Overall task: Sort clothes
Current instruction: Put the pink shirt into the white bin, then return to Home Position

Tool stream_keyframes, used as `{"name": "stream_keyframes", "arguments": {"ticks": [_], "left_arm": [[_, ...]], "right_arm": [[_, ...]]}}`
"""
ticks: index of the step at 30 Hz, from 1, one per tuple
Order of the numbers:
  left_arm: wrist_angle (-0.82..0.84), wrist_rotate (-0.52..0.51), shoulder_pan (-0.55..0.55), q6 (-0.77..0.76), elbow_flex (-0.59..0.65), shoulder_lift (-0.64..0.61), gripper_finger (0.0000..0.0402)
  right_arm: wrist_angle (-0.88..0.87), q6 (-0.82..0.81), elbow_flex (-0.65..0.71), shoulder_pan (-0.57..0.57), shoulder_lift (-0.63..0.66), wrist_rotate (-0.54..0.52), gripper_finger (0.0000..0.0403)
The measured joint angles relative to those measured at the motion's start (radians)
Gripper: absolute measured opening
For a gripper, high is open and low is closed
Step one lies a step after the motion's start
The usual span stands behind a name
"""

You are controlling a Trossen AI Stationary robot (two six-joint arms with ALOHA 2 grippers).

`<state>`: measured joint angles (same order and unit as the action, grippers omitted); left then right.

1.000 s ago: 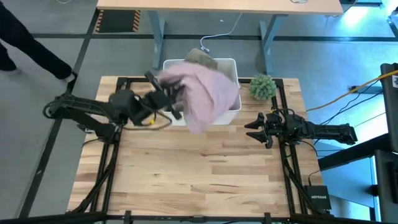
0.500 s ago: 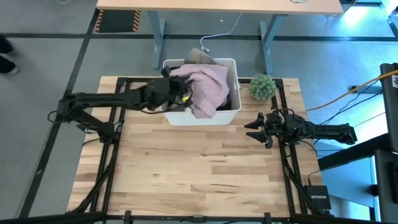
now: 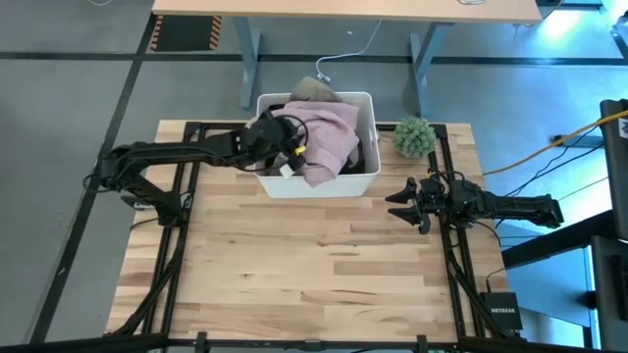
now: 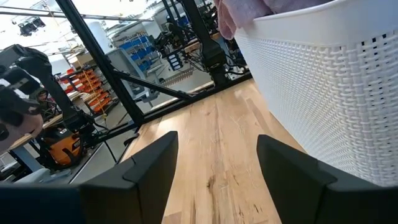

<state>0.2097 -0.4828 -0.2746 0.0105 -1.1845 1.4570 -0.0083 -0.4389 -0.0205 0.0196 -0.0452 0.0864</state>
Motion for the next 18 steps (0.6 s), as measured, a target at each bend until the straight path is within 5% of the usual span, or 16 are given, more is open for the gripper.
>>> {"name": "stream_keyframes", "arguments": {"ticks": [8,14,18], "left_arm": [[0.418,0.099,-0.017,-0.061,-0.195,0.001,0.0194],[0.669,0.098,-0.013,-0.048,-0.441,-0.011,0.0204],[0.7,0.094,0.0,-0.049,-0.48,-0.081,0.0197]], "right_arm": [[0.0,0.0,0.0,0.0,0.0,0.0,0.0237],[0.0,0.0,0.0,0.0,0.0,0.0,0.0237],[0.0,0.0,0.0,0.0,0.0,0.0,0.0237]]}}
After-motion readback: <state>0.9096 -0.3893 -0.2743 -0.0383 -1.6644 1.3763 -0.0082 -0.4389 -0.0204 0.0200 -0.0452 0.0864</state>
